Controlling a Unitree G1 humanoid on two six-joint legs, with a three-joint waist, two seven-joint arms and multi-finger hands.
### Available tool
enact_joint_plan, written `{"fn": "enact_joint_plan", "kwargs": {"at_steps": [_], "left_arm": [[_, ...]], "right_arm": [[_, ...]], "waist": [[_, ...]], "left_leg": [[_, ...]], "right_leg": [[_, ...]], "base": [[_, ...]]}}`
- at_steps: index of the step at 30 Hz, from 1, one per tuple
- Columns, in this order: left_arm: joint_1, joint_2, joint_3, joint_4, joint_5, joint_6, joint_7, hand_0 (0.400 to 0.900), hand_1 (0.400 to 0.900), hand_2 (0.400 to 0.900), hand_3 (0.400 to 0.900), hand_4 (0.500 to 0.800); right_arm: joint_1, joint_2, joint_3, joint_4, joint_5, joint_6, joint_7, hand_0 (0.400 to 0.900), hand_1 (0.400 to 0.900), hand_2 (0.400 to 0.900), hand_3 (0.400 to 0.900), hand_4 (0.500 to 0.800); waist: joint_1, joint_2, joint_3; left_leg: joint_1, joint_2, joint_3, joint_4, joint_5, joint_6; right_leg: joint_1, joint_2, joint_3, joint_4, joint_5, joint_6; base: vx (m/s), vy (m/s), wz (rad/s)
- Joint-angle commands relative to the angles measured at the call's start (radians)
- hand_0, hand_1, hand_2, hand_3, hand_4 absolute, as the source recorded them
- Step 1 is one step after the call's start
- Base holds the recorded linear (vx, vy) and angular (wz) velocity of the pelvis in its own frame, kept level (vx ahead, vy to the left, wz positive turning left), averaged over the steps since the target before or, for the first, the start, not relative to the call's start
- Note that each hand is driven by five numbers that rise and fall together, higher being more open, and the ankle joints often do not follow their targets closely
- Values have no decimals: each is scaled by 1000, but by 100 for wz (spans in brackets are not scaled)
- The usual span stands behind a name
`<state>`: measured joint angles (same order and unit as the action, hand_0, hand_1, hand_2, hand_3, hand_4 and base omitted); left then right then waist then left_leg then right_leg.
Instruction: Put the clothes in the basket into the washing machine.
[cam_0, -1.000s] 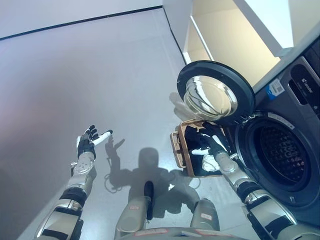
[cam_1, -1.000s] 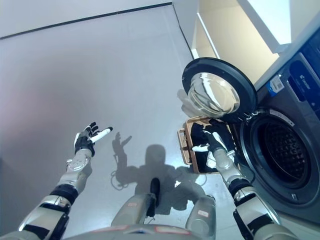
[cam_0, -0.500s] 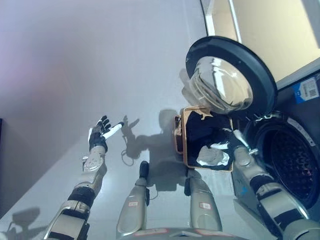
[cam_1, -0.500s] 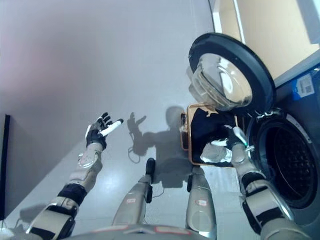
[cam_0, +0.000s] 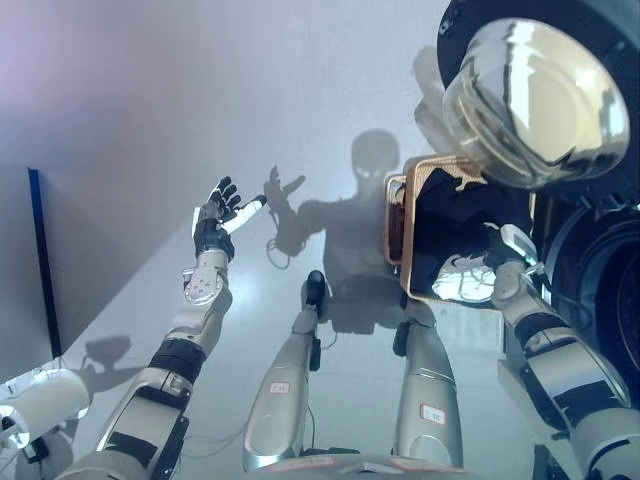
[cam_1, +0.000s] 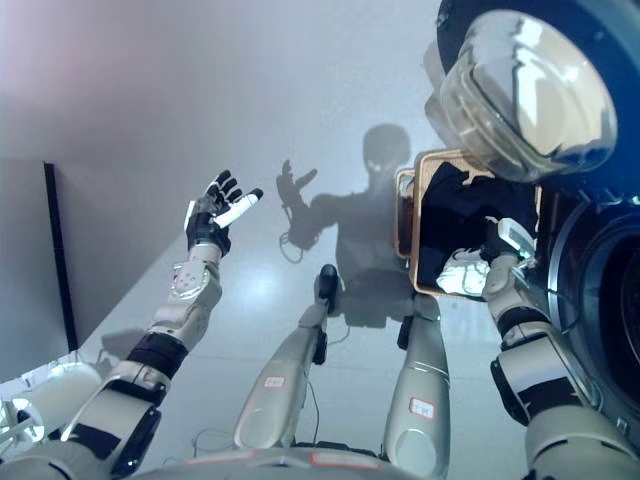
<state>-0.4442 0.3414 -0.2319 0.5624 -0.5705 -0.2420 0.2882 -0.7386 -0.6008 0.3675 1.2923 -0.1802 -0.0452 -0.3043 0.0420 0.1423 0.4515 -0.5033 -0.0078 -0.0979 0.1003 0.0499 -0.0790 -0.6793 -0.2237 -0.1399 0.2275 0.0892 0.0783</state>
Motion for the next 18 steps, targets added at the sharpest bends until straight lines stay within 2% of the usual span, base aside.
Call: {"fn": "enact_joint_plan", "kwargs": {"at_steps": [1,10,18], "left_arm": [[8,41,39,-90,-16,-86,30,900,900,900,900,800],[5,41,47,-155,2,-67,28,900,900,900,900,800],[-10,60,74,-199,13,-76,32,900,900,900,900,800]], "right_arm": [[4,-99,33,43,-10,5,-54,900,900,900,900,800],[-37,-141,65,96,-69,43,-11,900,900,900,900,800],[-15,-140,67,74,-64,32,26,900,900,900,900,800]], "waist": [[-16,-11,-40],[-26,6,13],[-42,4,42]], "left_leg": [[-77,-21,3,138,-83,-1],[-167,-46,19,254,-123,12],[-196,-51,33,286,-138,19]], "right_leg": [[-38,-103,51,36,51,105],[-110,-117,81,118,30,96],[-131,-113,96,125,30,93]], "base": [[0,0,0],[-30,14,-2],[-20,21,-8]]}}
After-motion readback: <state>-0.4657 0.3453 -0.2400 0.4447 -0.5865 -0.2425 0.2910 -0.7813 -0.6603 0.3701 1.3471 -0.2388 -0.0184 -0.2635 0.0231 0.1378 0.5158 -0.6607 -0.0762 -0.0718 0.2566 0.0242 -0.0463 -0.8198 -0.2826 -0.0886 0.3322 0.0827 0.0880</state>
